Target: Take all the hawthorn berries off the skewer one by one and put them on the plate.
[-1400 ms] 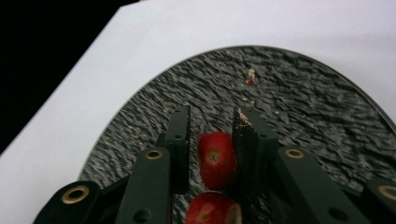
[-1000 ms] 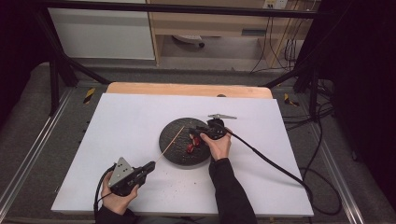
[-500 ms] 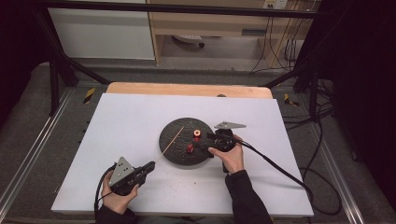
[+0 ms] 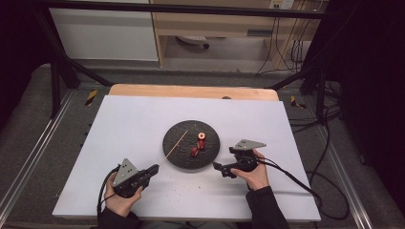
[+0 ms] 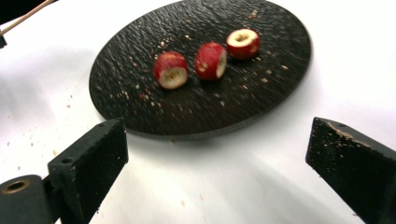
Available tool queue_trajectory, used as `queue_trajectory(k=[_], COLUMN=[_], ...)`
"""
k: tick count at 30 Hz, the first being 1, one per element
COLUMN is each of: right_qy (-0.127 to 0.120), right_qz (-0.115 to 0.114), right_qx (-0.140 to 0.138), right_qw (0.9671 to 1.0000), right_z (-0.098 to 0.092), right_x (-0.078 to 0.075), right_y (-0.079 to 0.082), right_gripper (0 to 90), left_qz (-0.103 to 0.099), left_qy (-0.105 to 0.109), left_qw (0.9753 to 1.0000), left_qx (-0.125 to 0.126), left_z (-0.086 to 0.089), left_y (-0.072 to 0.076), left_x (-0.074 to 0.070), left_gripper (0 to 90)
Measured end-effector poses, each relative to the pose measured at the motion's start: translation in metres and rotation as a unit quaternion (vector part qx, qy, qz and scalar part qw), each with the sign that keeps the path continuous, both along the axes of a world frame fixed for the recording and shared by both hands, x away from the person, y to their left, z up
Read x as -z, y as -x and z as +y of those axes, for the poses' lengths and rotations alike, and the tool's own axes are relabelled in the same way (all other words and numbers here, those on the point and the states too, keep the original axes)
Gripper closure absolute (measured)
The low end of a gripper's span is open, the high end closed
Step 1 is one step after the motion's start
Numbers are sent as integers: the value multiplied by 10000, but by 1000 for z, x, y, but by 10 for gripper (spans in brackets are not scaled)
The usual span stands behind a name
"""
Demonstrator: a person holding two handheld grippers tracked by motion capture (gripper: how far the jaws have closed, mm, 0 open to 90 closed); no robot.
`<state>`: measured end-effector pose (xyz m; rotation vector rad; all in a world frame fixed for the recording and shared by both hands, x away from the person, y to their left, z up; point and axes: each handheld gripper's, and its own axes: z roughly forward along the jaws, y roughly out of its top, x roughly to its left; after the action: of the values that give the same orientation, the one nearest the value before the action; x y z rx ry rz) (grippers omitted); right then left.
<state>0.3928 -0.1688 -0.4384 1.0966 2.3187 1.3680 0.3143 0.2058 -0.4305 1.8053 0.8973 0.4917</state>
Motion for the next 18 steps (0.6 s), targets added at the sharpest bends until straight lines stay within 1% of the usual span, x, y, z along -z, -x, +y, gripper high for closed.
queue_trajectory(k=[2, 4, 6, 7, 11, 13, 16, 18], right_qy=[45, 114, 155, 175, 109, 141, 118, 175], right_qz=[40, 6, 48, 27, 19, 32, 25, 68], right_qx=[5, 17, 23, 22, 162, 181, 246, 271], right_qw=[10000, 9999, 9999, 9998, 9998, 9997, 9996, 9995], right_z=[-7, -15, -20, -24, -38, -43, -50, -54], right_x=[1, 3, 4, 5, 8, 8, 10, 13], right_y=[4, 8, 11, 13, 18, 20, 23, 25], right_gripper=[39, 32, 26, 26, 19, 14, 15, 12], left_qz=[54, 84, 97, 107, 120, 133, 159, 168], left_qy=[-30, -31, -29, -30, -73, -98, -124, -129], left_qw=[10000, 10000, 9999, 9999, 9999, 9999, 9998, 9998], left_qx=[4, -3, -7, -7, -1, 11, 2, -16], left_z=[-1, -2, -3, -4, -8, -10, -13, -15], left_y=[-2, -4, -7, -8, -15, -20, -26, -30], left_x=[-1, -3, -6, -7, -14, -17, -21, -23], left_gripper=[885, 884, 884, 884, 884, 884, 884, 885])
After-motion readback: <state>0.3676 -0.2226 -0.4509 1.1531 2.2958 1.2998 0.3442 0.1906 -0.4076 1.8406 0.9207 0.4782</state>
